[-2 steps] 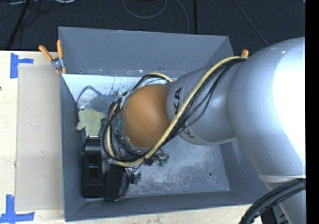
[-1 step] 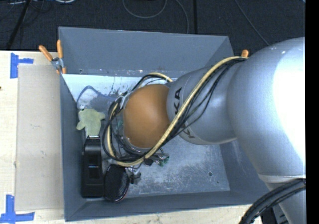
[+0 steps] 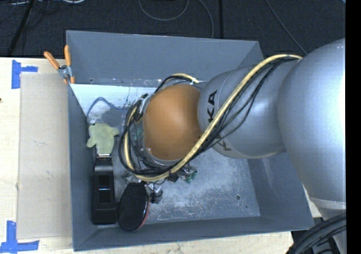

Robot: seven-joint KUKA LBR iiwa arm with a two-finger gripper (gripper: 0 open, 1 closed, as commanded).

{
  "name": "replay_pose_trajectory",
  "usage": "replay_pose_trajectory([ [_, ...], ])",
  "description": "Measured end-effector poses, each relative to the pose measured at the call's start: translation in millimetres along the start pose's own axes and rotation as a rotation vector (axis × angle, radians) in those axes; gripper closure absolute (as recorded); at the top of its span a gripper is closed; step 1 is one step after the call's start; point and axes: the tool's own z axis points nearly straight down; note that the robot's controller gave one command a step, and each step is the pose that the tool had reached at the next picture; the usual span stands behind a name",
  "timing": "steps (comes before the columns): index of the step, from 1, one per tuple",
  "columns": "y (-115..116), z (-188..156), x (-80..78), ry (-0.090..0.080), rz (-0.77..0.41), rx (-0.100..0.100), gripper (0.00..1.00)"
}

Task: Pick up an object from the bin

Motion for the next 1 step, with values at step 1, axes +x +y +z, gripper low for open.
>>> replay_pose_trajectory([
  [1, -20.3, -1.8, 15.9, -0.007, -0.035, 0.001, 1.00],
])
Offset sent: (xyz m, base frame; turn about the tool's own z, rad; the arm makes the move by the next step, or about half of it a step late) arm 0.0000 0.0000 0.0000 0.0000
